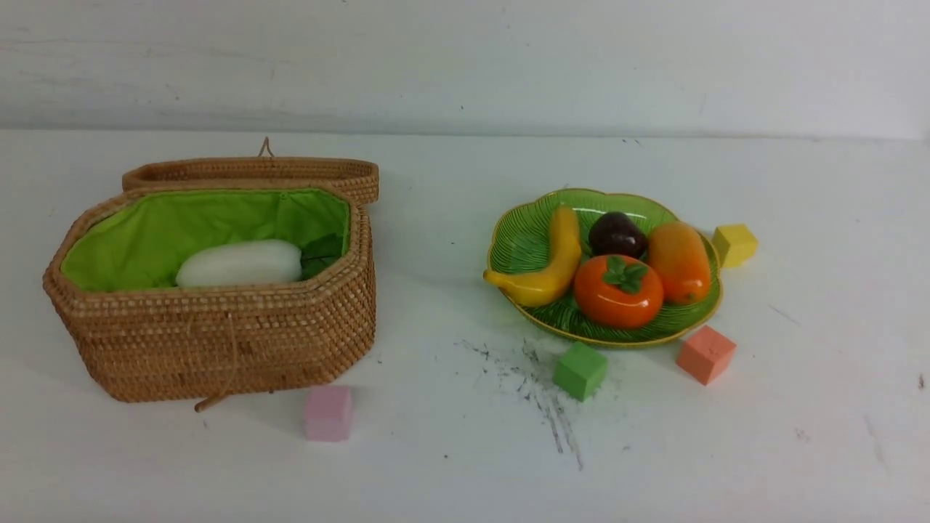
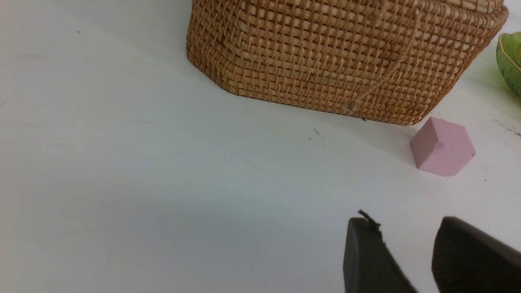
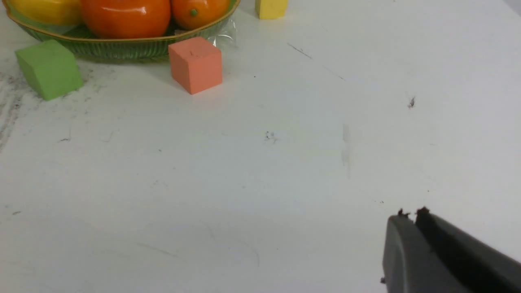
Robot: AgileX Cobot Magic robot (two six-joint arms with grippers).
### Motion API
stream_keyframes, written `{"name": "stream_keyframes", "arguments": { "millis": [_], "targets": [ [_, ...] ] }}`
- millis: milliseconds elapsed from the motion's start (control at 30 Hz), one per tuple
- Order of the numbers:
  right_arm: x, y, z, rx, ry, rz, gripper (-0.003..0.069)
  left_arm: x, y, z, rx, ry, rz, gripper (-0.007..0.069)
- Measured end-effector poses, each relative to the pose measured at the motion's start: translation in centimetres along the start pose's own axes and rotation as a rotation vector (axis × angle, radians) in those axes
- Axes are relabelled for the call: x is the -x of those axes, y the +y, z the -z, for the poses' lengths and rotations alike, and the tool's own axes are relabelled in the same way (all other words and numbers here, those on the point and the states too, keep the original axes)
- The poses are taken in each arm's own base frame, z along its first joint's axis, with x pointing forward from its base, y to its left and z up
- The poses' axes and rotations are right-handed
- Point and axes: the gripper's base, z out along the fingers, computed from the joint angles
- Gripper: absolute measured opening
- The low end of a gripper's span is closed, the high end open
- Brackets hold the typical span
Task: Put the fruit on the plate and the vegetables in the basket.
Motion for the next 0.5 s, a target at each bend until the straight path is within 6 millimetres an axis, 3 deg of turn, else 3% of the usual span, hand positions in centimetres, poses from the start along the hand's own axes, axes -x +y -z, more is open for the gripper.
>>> {"name": "stream_keyframes", "arguments": {
  "millis": [500],
  "targets": [
    [0.00, 0.00, -0.01, 0.000, -0.001, 0.001, 0.0061, 0.00, 0.00, 0.00, 0.000, 0.000, 0.000, 0.0238]
  ]
}}
